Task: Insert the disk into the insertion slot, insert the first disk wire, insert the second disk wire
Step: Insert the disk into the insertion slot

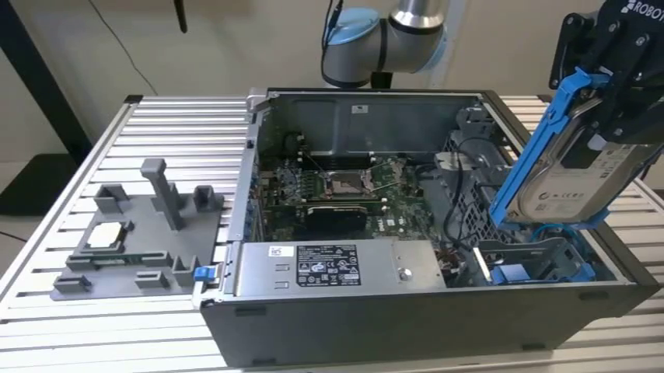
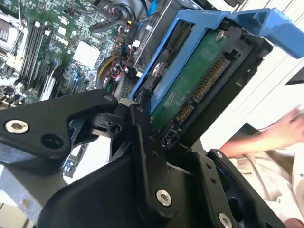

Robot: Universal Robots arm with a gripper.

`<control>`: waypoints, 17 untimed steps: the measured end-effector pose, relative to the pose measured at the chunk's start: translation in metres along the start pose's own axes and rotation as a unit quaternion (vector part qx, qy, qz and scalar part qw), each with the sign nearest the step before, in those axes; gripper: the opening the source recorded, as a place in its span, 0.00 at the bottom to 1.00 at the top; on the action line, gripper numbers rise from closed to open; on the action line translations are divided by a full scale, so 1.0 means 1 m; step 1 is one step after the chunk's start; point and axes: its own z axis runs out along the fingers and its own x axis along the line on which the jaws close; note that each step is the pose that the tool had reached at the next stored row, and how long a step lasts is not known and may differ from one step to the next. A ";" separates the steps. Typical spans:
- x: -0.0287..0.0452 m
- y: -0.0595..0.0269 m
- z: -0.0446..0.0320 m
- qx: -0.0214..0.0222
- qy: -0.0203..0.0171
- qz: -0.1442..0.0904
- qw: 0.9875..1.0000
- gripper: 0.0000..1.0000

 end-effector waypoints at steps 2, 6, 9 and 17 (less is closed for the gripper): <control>0.0000 0.0000 0.0002 0.000 0.000 0.000 1.000 0.00; 0.0000 0.0000 0.0004 0.000 -0.001 0.000 1.000 0.00; -0.0001 -0.0007 0.0017 0.000 -0.001 0.000 1.000 0.00; -0.0003 -0.0033 0.0111 0.000 -0.001 0.000 1.000 0.00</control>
